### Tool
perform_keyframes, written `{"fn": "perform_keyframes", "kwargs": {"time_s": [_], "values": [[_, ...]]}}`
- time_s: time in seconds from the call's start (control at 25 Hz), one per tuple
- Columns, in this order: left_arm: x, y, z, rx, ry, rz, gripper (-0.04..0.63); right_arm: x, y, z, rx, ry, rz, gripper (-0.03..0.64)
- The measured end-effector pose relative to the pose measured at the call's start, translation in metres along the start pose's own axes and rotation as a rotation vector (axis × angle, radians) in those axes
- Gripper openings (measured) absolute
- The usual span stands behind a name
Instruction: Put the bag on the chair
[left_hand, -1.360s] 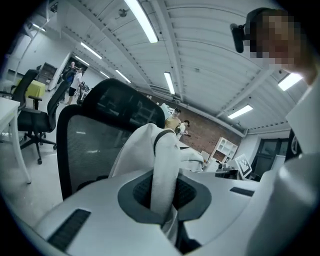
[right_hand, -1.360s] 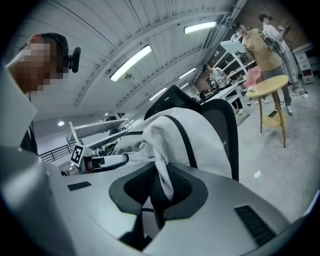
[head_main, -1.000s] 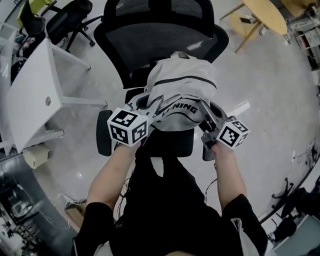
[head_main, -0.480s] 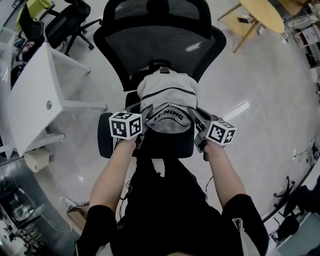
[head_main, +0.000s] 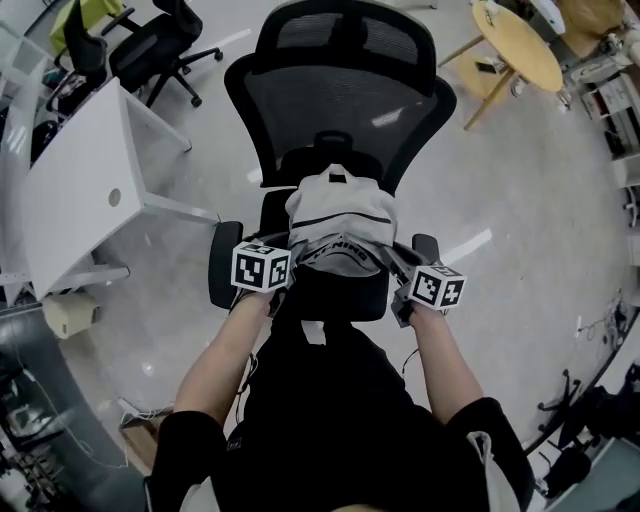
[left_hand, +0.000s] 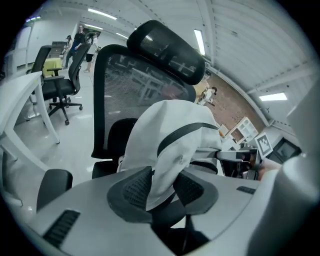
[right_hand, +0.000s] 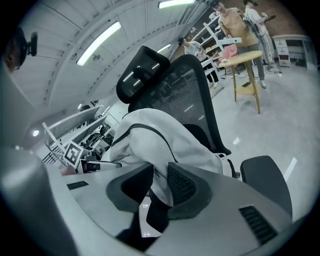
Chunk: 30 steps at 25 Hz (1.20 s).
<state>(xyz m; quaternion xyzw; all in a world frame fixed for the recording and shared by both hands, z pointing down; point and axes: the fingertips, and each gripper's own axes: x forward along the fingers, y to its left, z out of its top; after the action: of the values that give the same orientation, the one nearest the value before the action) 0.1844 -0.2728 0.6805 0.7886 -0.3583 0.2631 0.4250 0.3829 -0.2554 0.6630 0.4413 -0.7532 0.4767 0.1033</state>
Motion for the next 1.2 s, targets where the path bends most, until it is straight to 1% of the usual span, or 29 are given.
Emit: {"fn": "perform_keyframes", "kwargs": {"time_s": [0.08,0.16,0.24,0.36,0.44,0.52,0.6,0.8,0.92,1.08,1.2], "values": [[-0.010,-0.004,-0.015,-0.001,0.022,-0.006,0.144,-0.011,0.003,-0.010,0.027,-0.004,-0.032,0.106],[-0.019,-0.008,-0.026,0.014,0.038,-0.010,0.144,-0.019,0.005,-0.019,0.033,-0.001,-0.060,0.106],[-0.029,-0.012,-0.033,0.022,0.041,-0.021,0.144,-0.025,0.006,-0.026,0.007,0.011,-0.087,0.106],[-0.047,-0.014,-0.038,0.002,0.017,-0.038,0.136,-0.034,0.014,-0.025,-0.043,0.002,-0.110,0.106],[-0.061,-0.015,-0.036,-0.007,-0.016,-0.044,0.130,-0.045,0.027,-0.012,-0.053,-0.054,-0.073,0.098],[-0.075,-0.014,-0.029,0.005,-0.053,-0.034,0.129,-0.056,0.045,0.006,-0.053,-0.121,-0.017,0.091],[-0.089,-0.011,-0.021,0.025,-0.090,-0.015,0.126,-0.064,0.060,0.020,-0.076,-0.156,0.014,0.091],[-0.126,-0.011,0.001,0.084,-0.199,0.018,0.111,-0.071,0.091,0.037,-0.111,-0.199,0.086,0.091],[-0.143,-0.016,0.008,0.122,-0.237,0.024,0.094,-0.073,0.110,0.040,-0.115,-0.228,0.144,0.089],[-0.160,-0.024,0.015,0.131,-0.285,0.005,0.091,-0.070,0.126,0.041,-0.136,-0.236,0.165,0.089],[-0.176,-0.033,0.025,0.144,-0.334,-0.002,0.074,-0.073,0.139,0.047,-0.152,-0.256,0.184,0.087]]}}
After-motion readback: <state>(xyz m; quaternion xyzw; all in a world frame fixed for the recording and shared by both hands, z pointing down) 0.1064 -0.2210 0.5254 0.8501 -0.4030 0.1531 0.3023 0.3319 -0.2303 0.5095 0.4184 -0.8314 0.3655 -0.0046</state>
